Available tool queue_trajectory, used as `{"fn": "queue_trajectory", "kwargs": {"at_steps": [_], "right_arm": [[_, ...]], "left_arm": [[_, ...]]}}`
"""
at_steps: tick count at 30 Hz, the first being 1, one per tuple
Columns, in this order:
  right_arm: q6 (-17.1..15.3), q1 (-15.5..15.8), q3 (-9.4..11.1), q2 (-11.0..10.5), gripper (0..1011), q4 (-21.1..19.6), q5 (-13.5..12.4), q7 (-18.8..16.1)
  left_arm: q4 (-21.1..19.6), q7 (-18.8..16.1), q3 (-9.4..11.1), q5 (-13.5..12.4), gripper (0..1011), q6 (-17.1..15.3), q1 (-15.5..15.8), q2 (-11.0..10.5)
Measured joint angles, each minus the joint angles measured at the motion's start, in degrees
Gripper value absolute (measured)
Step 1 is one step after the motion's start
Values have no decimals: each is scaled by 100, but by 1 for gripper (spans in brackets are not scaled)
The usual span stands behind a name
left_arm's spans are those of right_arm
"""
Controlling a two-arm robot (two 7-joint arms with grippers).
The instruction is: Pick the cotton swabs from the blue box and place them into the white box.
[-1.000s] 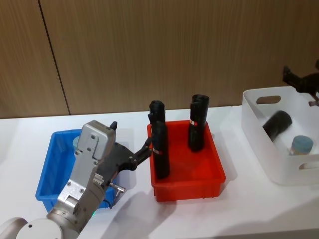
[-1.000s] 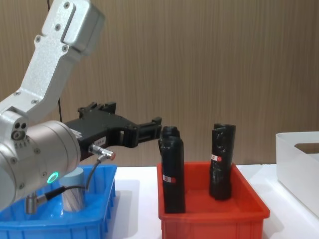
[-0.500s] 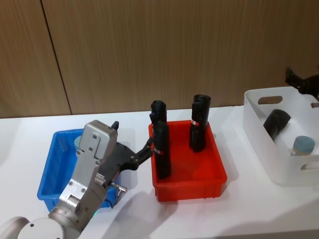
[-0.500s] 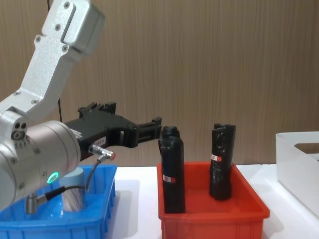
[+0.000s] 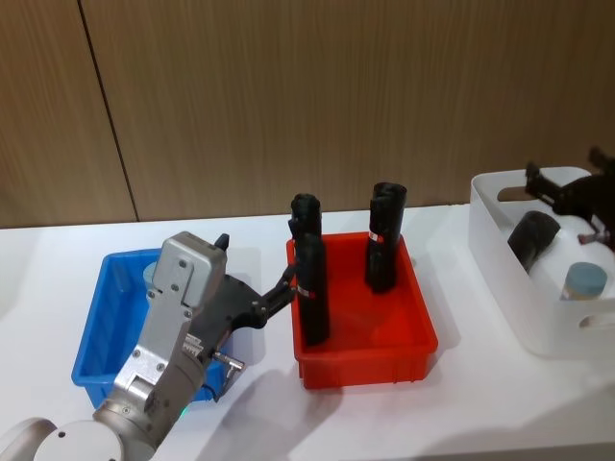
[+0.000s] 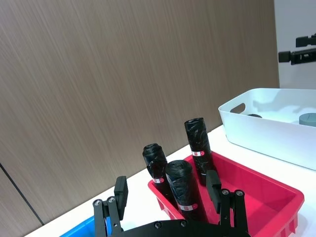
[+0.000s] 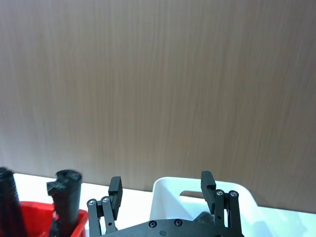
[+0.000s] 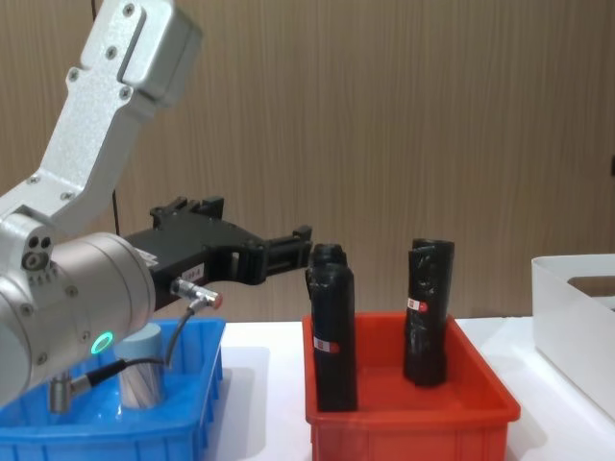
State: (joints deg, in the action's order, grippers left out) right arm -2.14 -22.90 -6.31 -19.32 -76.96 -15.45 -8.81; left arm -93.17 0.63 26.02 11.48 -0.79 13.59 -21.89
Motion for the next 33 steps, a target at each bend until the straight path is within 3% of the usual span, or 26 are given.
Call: {"fn": "queue_trajectory", "kwargs": {"at_steps": [33], "right_arm": [[16, 1842, -519, -2, 1002, -1882, -87, 388]], "left_arm": [[0, 0, 0, 0, 1004, 0, 0, 0]]}}
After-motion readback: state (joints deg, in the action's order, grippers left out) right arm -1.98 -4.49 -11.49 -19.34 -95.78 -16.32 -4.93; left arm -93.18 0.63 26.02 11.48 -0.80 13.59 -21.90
